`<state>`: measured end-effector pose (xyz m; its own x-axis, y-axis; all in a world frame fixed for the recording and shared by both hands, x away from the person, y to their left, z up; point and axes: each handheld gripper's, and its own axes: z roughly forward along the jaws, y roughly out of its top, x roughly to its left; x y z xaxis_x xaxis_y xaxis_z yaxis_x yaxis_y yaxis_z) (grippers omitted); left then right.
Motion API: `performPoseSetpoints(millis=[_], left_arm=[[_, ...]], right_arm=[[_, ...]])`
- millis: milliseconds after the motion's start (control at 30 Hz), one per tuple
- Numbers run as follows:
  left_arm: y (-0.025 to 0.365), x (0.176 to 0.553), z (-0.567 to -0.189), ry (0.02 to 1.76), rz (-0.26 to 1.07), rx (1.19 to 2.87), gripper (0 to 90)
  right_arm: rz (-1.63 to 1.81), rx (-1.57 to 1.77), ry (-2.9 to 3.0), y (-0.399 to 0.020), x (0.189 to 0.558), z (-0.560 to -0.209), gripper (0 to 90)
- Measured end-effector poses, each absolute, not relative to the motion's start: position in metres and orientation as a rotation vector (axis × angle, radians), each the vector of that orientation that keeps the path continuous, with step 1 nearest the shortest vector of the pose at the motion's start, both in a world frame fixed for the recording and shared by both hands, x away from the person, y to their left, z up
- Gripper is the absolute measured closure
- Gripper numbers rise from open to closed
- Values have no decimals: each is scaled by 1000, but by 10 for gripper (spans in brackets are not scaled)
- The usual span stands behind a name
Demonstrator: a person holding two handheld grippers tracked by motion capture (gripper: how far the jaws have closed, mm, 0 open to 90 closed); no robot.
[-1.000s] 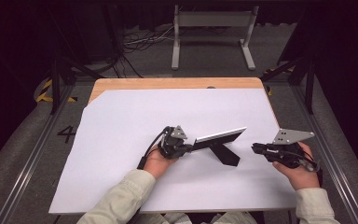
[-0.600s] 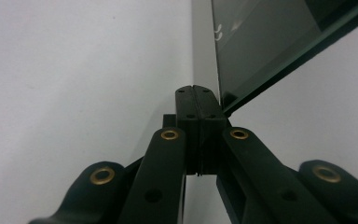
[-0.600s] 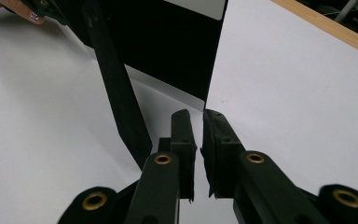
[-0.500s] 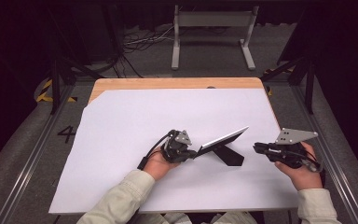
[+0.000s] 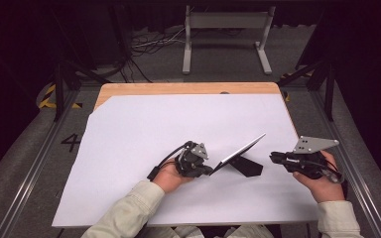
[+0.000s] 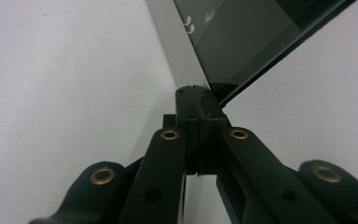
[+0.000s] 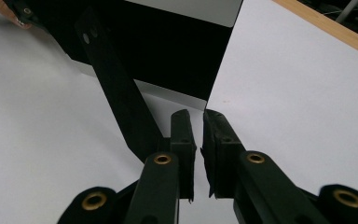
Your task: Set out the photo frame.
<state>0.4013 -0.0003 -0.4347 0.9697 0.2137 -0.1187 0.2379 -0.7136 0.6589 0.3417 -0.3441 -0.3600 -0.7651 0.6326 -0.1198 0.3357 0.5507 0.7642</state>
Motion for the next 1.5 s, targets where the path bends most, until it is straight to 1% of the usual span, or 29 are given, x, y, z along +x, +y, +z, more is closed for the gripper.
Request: performPoseSetpoints(millis=[133, 300, 400, 1133, 1500], left_arm=[[-3, 400, -434, 294, -66, 2399, 900], [-5, 398, -433, 281, -106, 2411, 900], [-7, 398, -433, 266, -121, 2418, 900], [-29, 383, -438, 195, -172, 2444, 900], [-43, 374, -439, 163, -173, 2446, 900]], right_arm=[[1081, 821, 2430, -344, 342, -359, 826], [1087, 883, 2469, -345, 340, -357, 866], [1081, 898, 2482, -345, 340, -356, 875], [1107, 918, 2483, -349, 337, -351, 896], [1115, 927, 2489, -349, 336, -349, 896]])
